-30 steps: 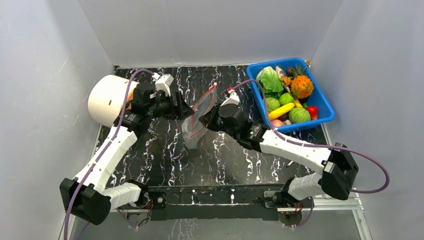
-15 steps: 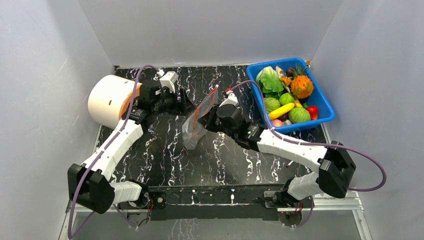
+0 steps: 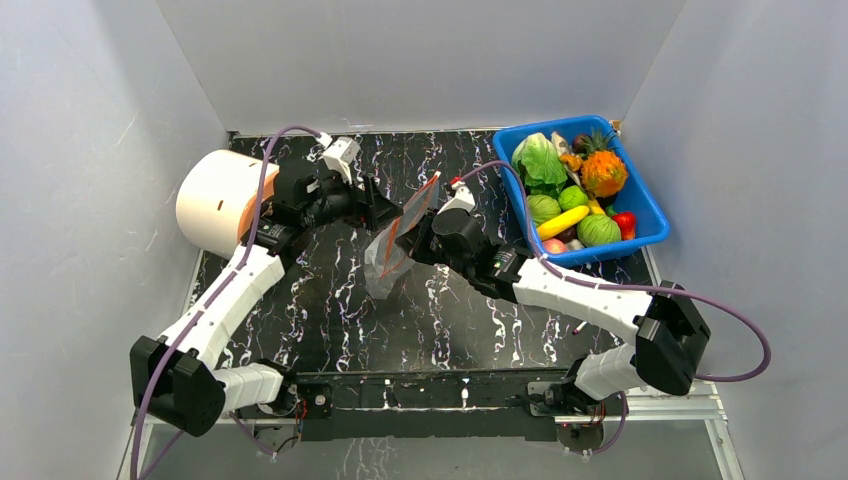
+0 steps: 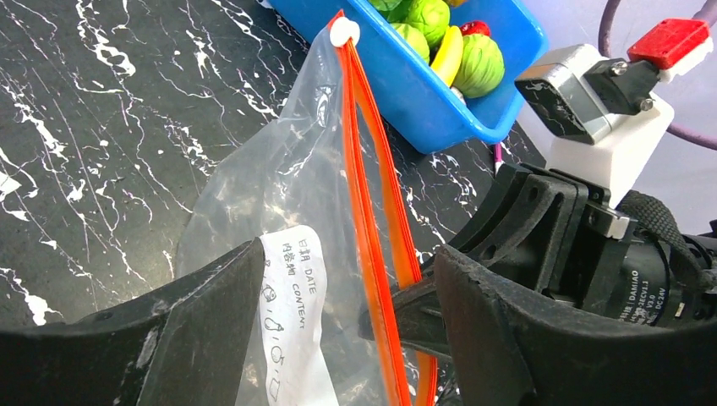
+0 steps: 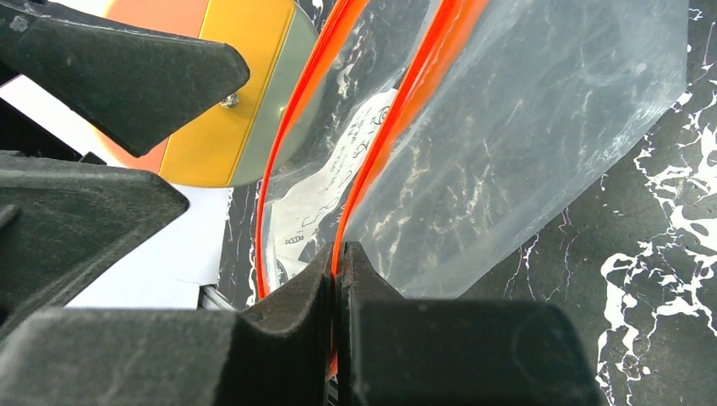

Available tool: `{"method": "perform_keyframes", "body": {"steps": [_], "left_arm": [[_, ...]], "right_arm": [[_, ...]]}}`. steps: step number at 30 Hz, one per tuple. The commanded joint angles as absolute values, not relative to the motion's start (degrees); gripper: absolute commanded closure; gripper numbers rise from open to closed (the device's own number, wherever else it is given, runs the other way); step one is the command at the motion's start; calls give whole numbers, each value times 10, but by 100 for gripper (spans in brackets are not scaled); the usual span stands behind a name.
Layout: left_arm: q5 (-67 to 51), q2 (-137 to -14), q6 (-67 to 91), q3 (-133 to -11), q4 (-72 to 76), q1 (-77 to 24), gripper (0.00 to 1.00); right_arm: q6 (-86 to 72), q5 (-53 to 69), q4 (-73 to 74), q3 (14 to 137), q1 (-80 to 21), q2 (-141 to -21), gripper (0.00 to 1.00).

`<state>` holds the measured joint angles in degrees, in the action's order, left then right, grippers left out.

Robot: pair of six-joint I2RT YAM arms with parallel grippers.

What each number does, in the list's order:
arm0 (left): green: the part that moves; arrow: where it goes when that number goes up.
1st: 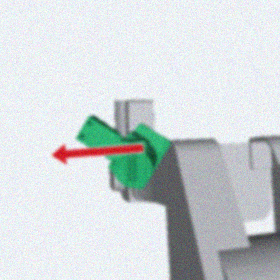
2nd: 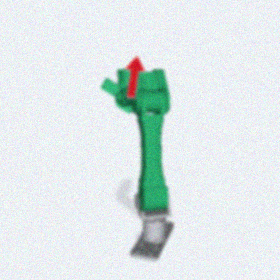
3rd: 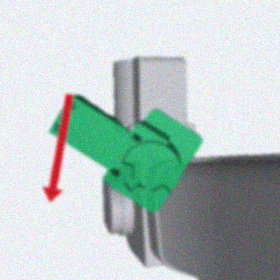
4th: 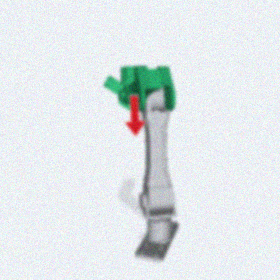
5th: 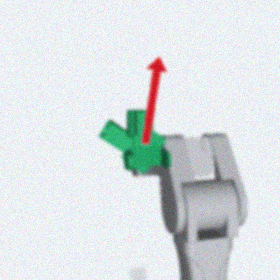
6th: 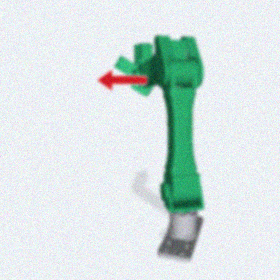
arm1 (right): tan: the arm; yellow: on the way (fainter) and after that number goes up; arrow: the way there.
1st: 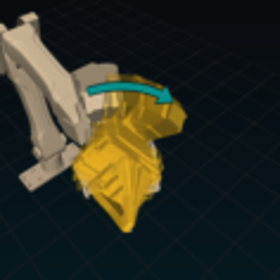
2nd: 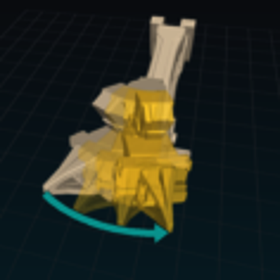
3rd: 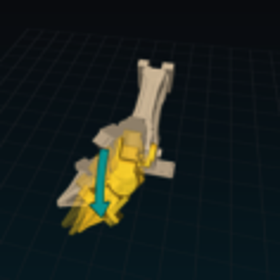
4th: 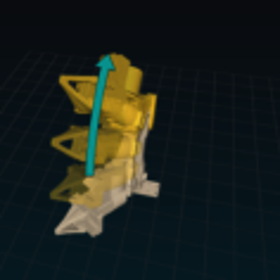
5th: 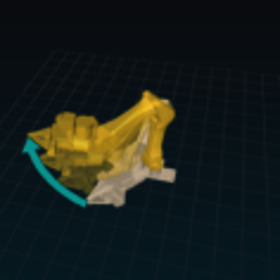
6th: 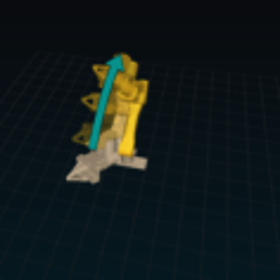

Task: Place the food in the zip-top bag and seal the zipper
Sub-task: Open the zipper of the food storage bag.

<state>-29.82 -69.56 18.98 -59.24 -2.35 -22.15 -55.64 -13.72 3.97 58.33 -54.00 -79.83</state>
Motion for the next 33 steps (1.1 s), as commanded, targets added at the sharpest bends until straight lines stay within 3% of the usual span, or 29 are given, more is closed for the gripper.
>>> {"method": "perform_keyframes", "body": {"steps": [1, 7, 11, 14, 17, 19, 24, 29, 33], "left_arm": [[-306, -692, 177, -583, -5, -232, 29], [-246, -719, 139, -593, -20, -278, 32], [-172, -713, 121, -588, -33, -293, 42], [-119, -693, 102, -586, -46, -293, 61], [-74, -671, 83, -588, -58, -293, 90], [-44, -651, 73, -589, -64, -293, 98], [0, -629, 84, -618, -108, -293, 100], [-34, -605, 87, -590, -81, -294, 100], [-71, -605, 83, -562, -72, -293, 100]], "right_arm": [[-560, -151, -1, 591, -540, -783, 100], [-562, -149, -4, 586, -541, -778, 100], [-563, -152, -3, 576, -541, -772, 100], [-562, -161, 1, 563, -540, -764, 100], [-562, -179, 8, 549, -541, -757, 100], [-564, -200, 19, 540, -541, -753, 100], [-584, -247, 39, 508, -540, -743, 100], [-585, -228, 19, 501, -540, -754, 98], [-567, -189, 17, 532, -540, -770, 75]]}}
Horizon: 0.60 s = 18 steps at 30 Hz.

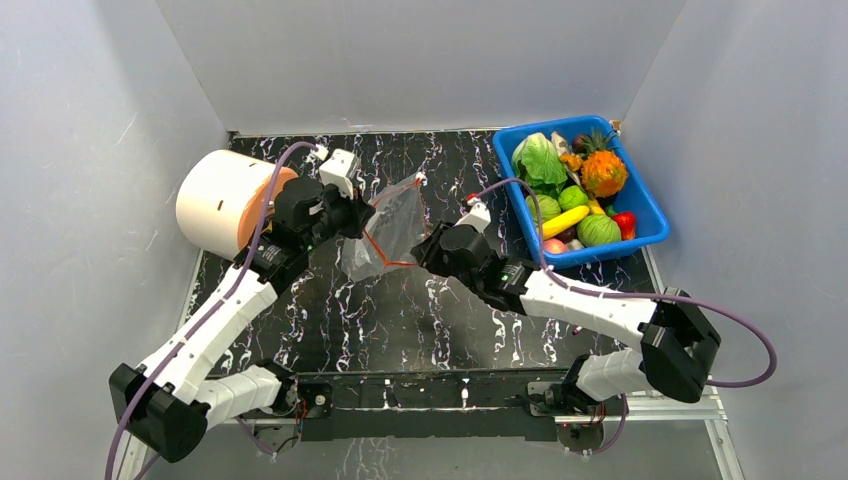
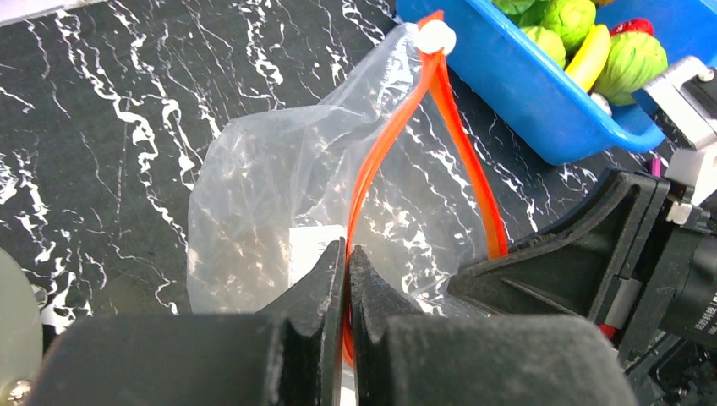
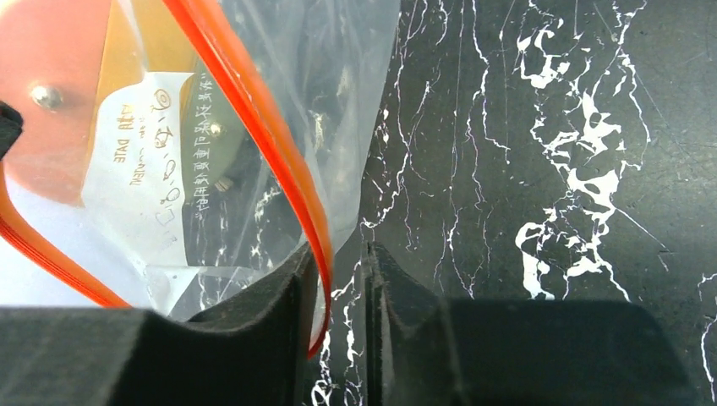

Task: Place the food in the zip-top bag and seal the zipper
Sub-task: Open the zipper of the food storage bag.

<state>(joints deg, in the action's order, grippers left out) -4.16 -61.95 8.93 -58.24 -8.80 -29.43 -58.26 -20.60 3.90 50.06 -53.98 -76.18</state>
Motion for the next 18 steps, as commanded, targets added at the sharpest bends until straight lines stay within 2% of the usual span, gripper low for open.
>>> {"method": "perform_keyframes", "body": {"steps": [1, 6, 9, 13, 16, 18], "left_arm": [[-75, -606, 89, -558, -71, -293, 100], [-113, -613, 162, -540, -47, -293, 100], [-120, -612, 180, -524, -25, -293, 100], [-127, -619, 164, -534, -48, -293, 100], [-82, -627, 145, -556, -84, -294, 100], [-30, -625, 131, -569, -99, -293, 100]], "right_arm": [[-564, -189, 23, 543, -540, -774, 71], [-553, -179, 43, 602, -525, -820, 52], [-558, -179, 58, 630, -510, -852, 48], [-554, -205, 46, 630, -487, -887, 50], [-551, -210, 65, 625, -461, -910, 58], [-550, -230, 76, 609, -452, -913, 60]]}}
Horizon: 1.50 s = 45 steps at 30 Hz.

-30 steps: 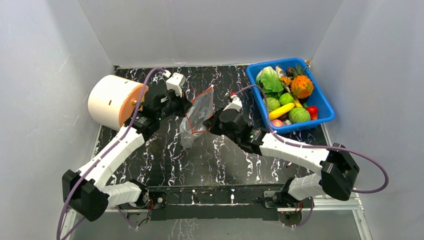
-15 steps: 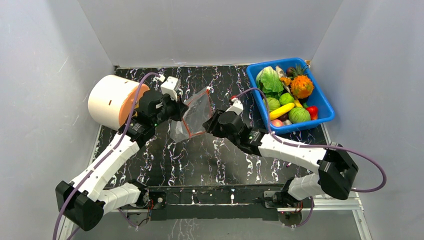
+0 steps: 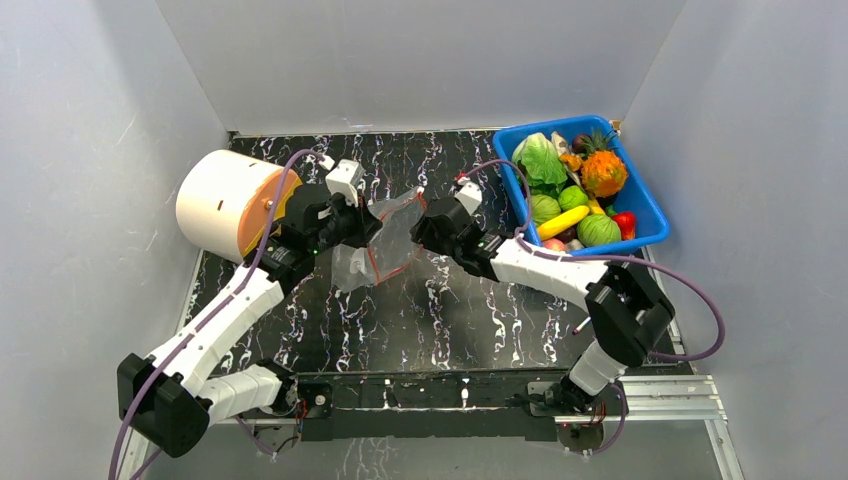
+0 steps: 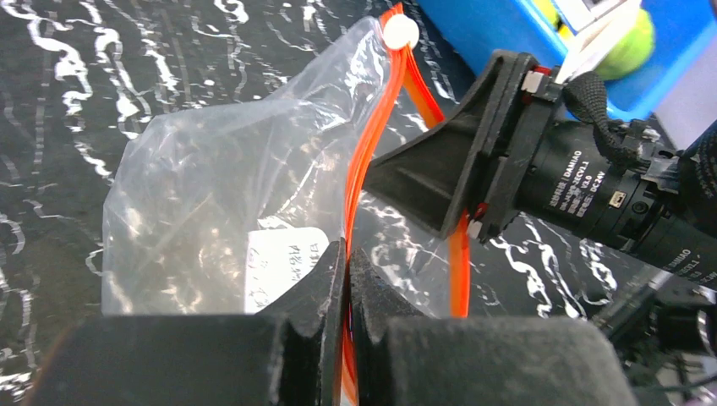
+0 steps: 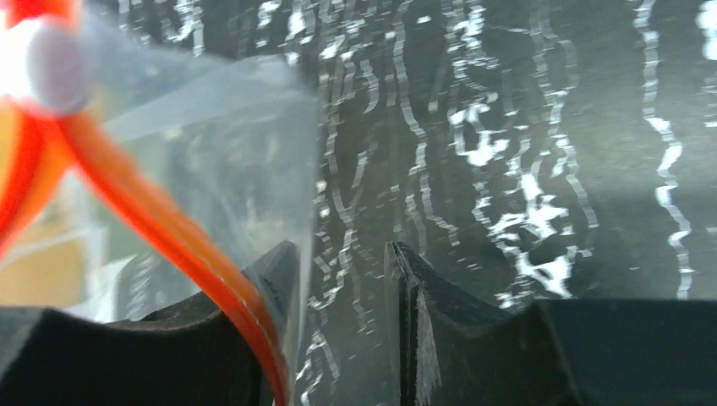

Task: Place the food in the zip-top bag and seal the zipper
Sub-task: Open the zipper of the food storage bag, then pick up the fake vegetable from the bin.

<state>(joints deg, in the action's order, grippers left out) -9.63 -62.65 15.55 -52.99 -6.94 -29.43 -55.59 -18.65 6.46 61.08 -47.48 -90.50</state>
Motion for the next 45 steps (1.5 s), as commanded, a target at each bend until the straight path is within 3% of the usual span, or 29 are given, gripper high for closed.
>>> {"method": "perform_keyframes", "body": {"steps": [1, 12, 18, 24, 34, 41, 45], "left_arm": [[-15, -624, 123, -574, -99, -293, 100], [-4, -680, 84, -606, -61, -294, 100], [8, -679, 69, -574, -32, -293, 100], [-1, -697, 46, -564, -43, -293, 100], [-33, -683, 6, -547, -64, -293, 100], [-83, -625, 16, -511, -43, -293, 100], [-108, -618, 32, -512, -43, -293, 100]], "right_arm": [[-553, -237, 80, 599, -448, -912, 60], [-464, -153, 40, 599, -421, -887, 54], [-310, -50, 126, 688, -389, -875, 32], [-235, -14, 182, 731, -368, -832, 17], [-172, -81, 283, 831, -275, -849, 23], [-140, -162, 248, 835, -177, -874, 33], [-113, -179, 240, 869, -141, -915, 31]]}}
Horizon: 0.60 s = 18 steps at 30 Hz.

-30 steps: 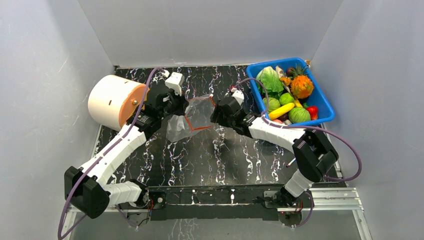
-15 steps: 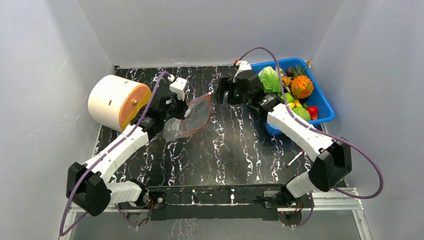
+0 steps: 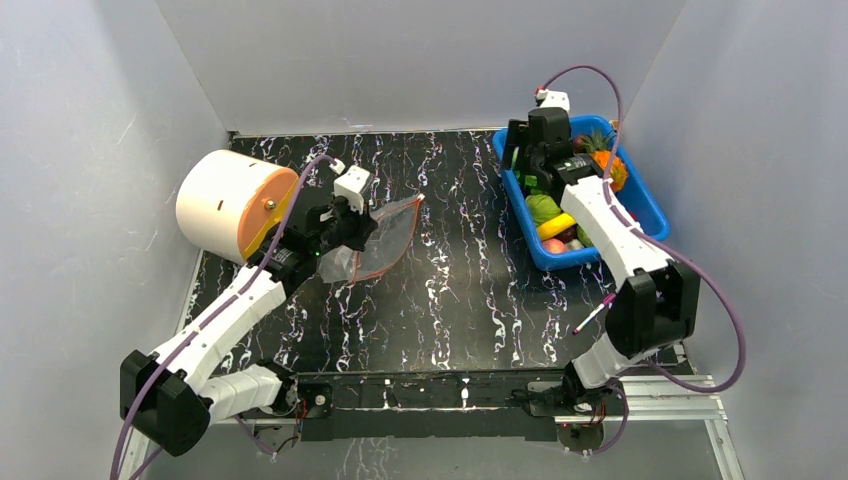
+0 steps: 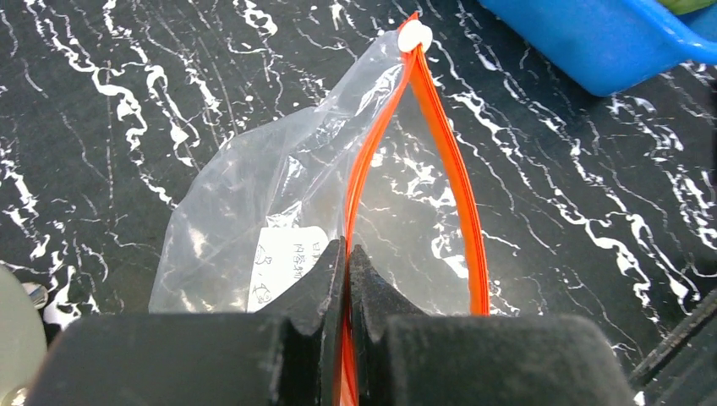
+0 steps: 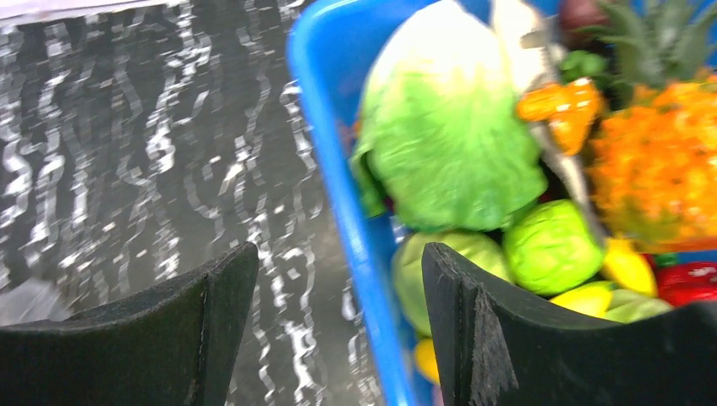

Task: Place the food in the zip-top bag and seal the zipper
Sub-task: Pick up the fake vegetable from the bin.

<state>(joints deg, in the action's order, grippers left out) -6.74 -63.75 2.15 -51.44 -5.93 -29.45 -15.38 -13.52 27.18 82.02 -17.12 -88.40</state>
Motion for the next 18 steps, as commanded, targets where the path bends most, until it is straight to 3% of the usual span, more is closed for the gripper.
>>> {"method": "perform_keyframes", "body": {"steps": [1, 10, 18], "left_arm": [[-113, -618, 40, -512, -39, -293, 100], [-120, -613, 47, -516, -36, -294, 100], [-125, -602, 42, -506, -39, -293, 100]], "right_arm": [[-108, -181, 237, 880, -132, -926, 30], [-70, -146, 315, 1112, -65, -1122, 37], [-85, -161, 381, 1231, -51, -1233, 29]]}}
